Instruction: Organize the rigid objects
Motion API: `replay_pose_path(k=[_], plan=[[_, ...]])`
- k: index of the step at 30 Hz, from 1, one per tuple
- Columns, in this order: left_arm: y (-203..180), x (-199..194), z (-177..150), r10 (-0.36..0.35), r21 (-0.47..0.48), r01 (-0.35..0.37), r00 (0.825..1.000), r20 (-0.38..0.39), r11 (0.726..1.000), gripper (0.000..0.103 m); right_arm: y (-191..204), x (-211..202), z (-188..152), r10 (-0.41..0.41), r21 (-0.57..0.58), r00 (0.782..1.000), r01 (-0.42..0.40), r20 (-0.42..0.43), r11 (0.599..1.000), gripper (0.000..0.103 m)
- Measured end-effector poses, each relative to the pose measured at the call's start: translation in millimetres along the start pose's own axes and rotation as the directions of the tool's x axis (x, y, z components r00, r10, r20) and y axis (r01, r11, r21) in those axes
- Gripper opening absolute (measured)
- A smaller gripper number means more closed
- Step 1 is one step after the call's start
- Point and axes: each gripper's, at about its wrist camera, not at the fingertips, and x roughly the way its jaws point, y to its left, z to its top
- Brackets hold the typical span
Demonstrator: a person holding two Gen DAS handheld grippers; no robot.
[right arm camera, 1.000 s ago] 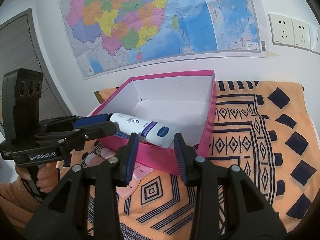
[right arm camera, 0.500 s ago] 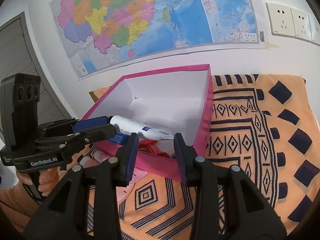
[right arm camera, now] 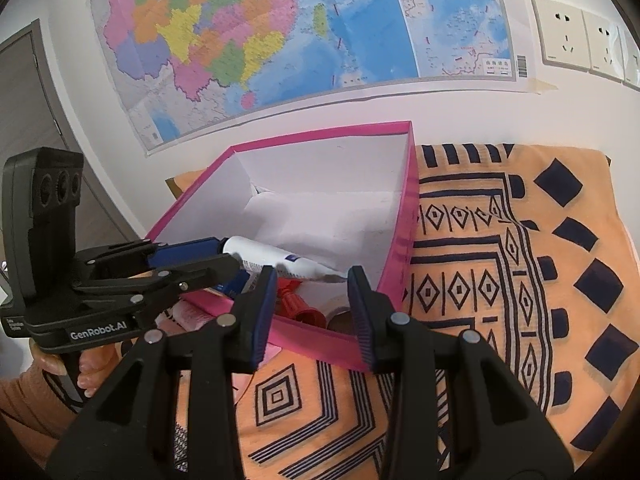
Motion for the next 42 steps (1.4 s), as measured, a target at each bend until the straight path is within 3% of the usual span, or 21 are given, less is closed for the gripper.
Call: replay_pose_path(k=[13,18,24,29,34,42], plan=[[12.6,23.8,-1.5,-0.021,-0.049,0.018,0.998,-0.06,0.999,0.035,1.4,8.1,-1.7,-0.036,0.005,0.999,0.036,-0.013,0.999,0.04],[16.1,18.8,-4.8,-0.021,-0.059,0.018,0.999,-0.042,0.998,0.041,6.2,6.4,-4.1,-0.033,-0.003,0.999,0.033,-0.014,0.999,0.04],[19.6,-14.9,-17.6,-0.002,-0.043,0.003,0.999,0.035,0.999,0.053,11.5,-4.5,-11.7,-0.011,-0.009,1.0,0.011,0.0,1.0,0.04],[24.5,-57.2,-35.2,0.034,-0.017,-0.032,0.992,0.122,0.999,0.061,18.0,-19.4,-21.6,0.042,-0.005,0.999,-0.042,0.014,0.999,0.04],[45.9,-88.4,-59.3,0.093,-0.049,-0.086,0.984,0.152,0.995,0.064,26.5,-25.7,-37.1,0.136,-0.001,0.991,-0.136,-0.007,0.991,0.04],[84.7,-85.6,-98.4,0.175,-0.168,-0.164,0.983,0.049,0.972,0.064,40.8,7.6,-72.8,0.203,0.038,0.97,-0.2,-0.132,0.979,0.04]])
